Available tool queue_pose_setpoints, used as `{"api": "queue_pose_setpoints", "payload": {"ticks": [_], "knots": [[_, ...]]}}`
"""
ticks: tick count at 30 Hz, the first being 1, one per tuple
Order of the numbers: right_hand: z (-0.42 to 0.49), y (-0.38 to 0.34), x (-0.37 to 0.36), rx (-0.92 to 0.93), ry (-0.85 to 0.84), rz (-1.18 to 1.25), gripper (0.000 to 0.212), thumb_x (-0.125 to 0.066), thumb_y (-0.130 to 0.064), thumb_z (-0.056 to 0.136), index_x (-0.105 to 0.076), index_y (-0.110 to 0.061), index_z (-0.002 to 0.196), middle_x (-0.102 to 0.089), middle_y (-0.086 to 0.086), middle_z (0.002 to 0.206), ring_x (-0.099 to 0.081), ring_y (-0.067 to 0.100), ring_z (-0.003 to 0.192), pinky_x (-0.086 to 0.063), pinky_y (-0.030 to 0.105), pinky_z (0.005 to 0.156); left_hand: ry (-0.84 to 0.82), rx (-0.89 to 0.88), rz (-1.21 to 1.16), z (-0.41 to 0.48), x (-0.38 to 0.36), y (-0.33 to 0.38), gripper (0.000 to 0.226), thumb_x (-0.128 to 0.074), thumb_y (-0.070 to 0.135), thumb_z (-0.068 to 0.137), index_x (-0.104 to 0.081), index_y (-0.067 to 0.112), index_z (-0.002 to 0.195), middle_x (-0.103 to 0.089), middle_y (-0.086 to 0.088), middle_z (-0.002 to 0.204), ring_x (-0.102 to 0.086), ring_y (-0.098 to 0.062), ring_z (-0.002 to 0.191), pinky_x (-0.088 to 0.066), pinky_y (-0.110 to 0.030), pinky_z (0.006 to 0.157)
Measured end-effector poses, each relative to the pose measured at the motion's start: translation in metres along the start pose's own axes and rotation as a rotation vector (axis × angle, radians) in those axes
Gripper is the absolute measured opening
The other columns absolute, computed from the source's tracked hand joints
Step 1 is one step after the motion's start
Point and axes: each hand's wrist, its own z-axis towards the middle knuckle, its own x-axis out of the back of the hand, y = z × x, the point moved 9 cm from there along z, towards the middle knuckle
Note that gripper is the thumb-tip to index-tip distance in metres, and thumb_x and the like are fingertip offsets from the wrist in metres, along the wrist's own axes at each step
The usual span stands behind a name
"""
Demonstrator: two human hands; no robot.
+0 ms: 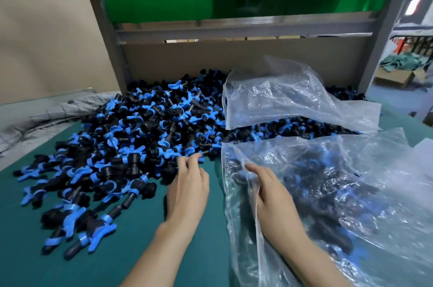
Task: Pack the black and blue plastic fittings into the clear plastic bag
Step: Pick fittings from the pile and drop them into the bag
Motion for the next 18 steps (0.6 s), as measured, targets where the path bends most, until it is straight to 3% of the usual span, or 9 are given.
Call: {"api": "queue_pose_setpoints", "payload": {"ticks": [3,5,9,11,14,16,18], "knots": [[0.0,0.0,0.001,-0.001,-0.006,0.006,0.04,-0.041,-0.015,0.104,-0.048,-0.034,0.139,-0.051,-0.021,0.136,-0.058,0.007,0.108,-0.047,0.034,0.096,0.007,0.028,0.062,0.009,-0.001,0.0,0.044,-0.043,0.021,0.1,-0.035,0.018,0.143,-0.026,-0.011,0.146,-0.052,-0.016,0.05,-0.044,-0.033,0.043],[-0.001,0.0,0.0,-0.005,-0.015,0.005,0.039,-0.039,-0.019,0.105,-0.046,-0.035,0.139,-0.05,-0.023,0.136,-0.059,0.009,0.103,-0.049,0.034,0.093,-0.003,0.025,0.133,0.016,-0.007,-0.001,0.052,-0.039,0.024,0.101,-0.021,0.018,0.15,-0.016,-0.015,0.157,-0.049,-0.015,0.047,-0.039,-0.029,0.039],[-0.001,0.001,0.0,-0.002,-0.016,0.009,0.038,-0.038,-0.022,0.105,-0.045,-0.038,0.139,-0.048,-0.026,0.133,-0.059,0.011,0.093,-0.05,0.034,0.087,0.053,0.012,0.243,0.035,-0.01,0.003,0.062,-0.035,0.04,0.104,-0.008,0.016,0.153,-0.028,-0.018,0.152,-0.046,-0.014,0.046,-0.028,-0.025,0.036],[0.0,0.002,0.0,-0.007,-0.015,0.014,0.038,-0.038,-0.021,0.105,-0.045,-0.038,0.139,-0.048,-0.026,0.134,-0.06,0.01,0.097,-0.05,0.034,0.089,0.09,0.02,0.236,0.039,-0.006,0.002,0.059,-0.037,0.04,0.103,-0.015,0.014,0.152,-0.04,-0.013,0.133,-0.047,-0.016,0.048,-0.03,-0.026,0.038],[-0.001,0.001,0.0,0.007,-0.024,0.005,0.041,-0.039,-0.018,0.104,-0.044,-0.037,0.139,-0.049,-0.024,0.133,-0.057,0.009,0.09,-0.049,0.033,0.087,0.125,0.001,0.13,0.037,0.0,0.0,0.04,-0.043,0.031,0.103,-0.038,0.017,0.14,-0.04,-0.006,0.112,-0.051,-0.018,0.053,-0.039,-0.03,0.041],[0.001,0.001,0.001,0.017,-0.018,-0.001,0.041,-0.04,-0.016,0.104,-0.045,-0.036,0.14,-0.05,-0.023,0.132,-0.056,0.01,0.088,-0.049,0.032,0.087,0.147,-0.015,-0.044,0.034,0.007,0.0,0.031,-0.044,0.029,0.102,-0.044,0.02,0.131,-0.04,-0.004,0.112,-0.057,-0.02,0.059,-0.049,-0.036,0.048],[0.002,0.003,0.0,0.013,-0.018,0.004,0.041,-0.039,-0.017,0.104,-0.045,-0.034,0.141,-0.05,-0.021,0.134,-0.059,0.014,0.094,-0.049,0.034,0.09,0.172,0.026,-0.366,0.031,0.016,-0.006,0.026,-0.046,0.033,0.101,-0.045,0.025,0.126,-0.044,-0.002,0.117,-0.063,-0.019,0.071,-0.054,-0.038,0.06]]}}
